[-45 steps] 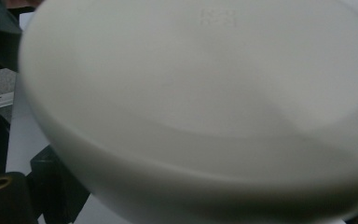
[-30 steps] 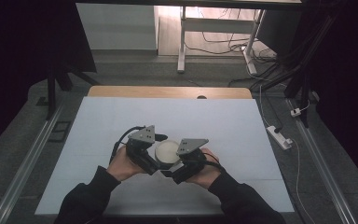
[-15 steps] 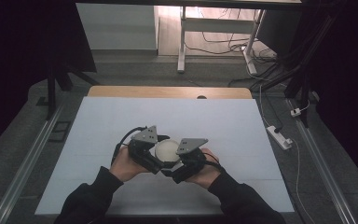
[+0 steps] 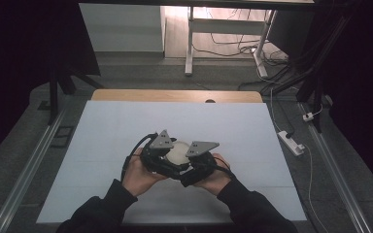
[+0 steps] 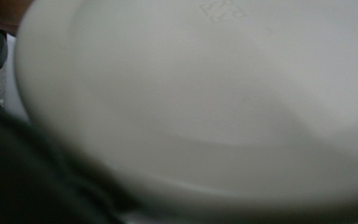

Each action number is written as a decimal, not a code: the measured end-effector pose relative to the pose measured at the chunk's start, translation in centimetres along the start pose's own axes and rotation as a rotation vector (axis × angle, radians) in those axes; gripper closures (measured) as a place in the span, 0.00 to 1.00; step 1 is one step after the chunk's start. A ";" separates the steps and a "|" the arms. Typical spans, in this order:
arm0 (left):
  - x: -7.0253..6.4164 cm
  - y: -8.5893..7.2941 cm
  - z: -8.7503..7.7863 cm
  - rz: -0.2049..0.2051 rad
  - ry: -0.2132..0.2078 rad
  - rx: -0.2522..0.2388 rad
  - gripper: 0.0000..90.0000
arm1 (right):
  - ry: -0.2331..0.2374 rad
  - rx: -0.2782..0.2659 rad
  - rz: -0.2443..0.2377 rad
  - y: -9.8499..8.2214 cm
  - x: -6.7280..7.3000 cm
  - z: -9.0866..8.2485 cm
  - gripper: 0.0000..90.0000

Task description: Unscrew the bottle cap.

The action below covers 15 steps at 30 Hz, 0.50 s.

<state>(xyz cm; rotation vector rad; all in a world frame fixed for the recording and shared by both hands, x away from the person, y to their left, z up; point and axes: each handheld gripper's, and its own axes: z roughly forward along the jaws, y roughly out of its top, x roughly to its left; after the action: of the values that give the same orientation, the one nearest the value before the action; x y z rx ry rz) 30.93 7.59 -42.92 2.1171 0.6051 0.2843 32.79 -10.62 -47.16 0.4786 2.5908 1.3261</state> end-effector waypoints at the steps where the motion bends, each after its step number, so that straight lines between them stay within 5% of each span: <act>1: 0.1 0.0 -0.1 -0.002 -0.007 0.002 0.04 | 0.003 0.001 -0.001 0.0 0.0 0.0 0.07; 5: 0.6 0.0 -0.6 0.013 -0.060 -0.005 0.00 | 0.021 0.004 -0.014 -0.1 0.2 0.1 0.07; 9: 1.3 -0.2 -1.7 0.100 -0.144 0.011 0.00 | 0.041 0.000 -0.023 -0.1 0.4 0.1 0.07; 15: 1.7 -0.4 -2.0 0.152 -0.198 0.013 0.00 | 0.088 -0.020 -0.045 0.1 0.7 -0.1 0.07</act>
<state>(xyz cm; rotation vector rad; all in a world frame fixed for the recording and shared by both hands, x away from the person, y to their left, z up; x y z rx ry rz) 31.46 10.09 -42.18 2.1758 0.3322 0.1517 32.09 -10.38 -46.99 0.3639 2.6386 1.3866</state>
